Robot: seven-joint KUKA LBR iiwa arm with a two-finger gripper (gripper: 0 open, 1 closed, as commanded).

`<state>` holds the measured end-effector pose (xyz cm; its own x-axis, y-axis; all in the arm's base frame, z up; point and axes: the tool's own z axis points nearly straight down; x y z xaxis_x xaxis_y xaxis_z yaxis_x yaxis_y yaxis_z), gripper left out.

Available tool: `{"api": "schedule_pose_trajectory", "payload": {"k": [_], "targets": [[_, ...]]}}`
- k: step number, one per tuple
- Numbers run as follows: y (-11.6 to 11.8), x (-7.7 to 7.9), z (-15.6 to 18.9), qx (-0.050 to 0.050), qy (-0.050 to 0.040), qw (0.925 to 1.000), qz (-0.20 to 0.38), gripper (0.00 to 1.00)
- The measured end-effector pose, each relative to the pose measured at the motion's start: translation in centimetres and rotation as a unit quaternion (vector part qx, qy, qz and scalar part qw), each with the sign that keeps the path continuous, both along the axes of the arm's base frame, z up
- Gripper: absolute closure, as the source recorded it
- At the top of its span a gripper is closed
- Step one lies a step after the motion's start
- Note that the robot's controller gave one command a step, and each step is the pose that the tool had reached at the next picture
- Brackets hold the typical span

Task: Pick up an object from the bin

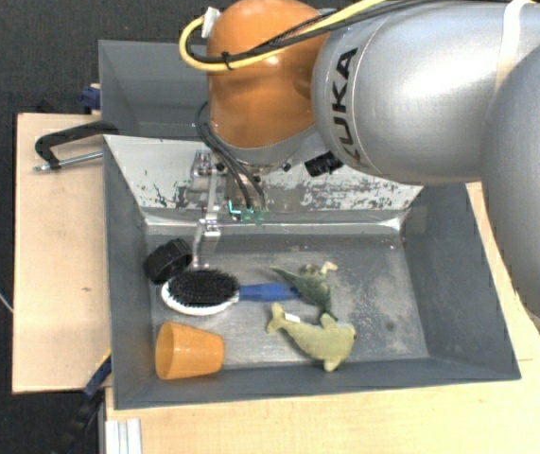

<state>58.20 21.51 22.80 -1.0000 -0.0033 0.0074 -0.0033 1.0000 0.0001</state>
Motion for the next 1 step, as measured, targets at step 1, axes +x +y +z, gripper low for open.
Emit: {"api": "schedule_pose_trajectory", "payload": {"k": [1], "targets": [[-5.54, -6.71, -15.63, 0.002, -0.0111, 0.9996, 0.024, 0.0]]}}
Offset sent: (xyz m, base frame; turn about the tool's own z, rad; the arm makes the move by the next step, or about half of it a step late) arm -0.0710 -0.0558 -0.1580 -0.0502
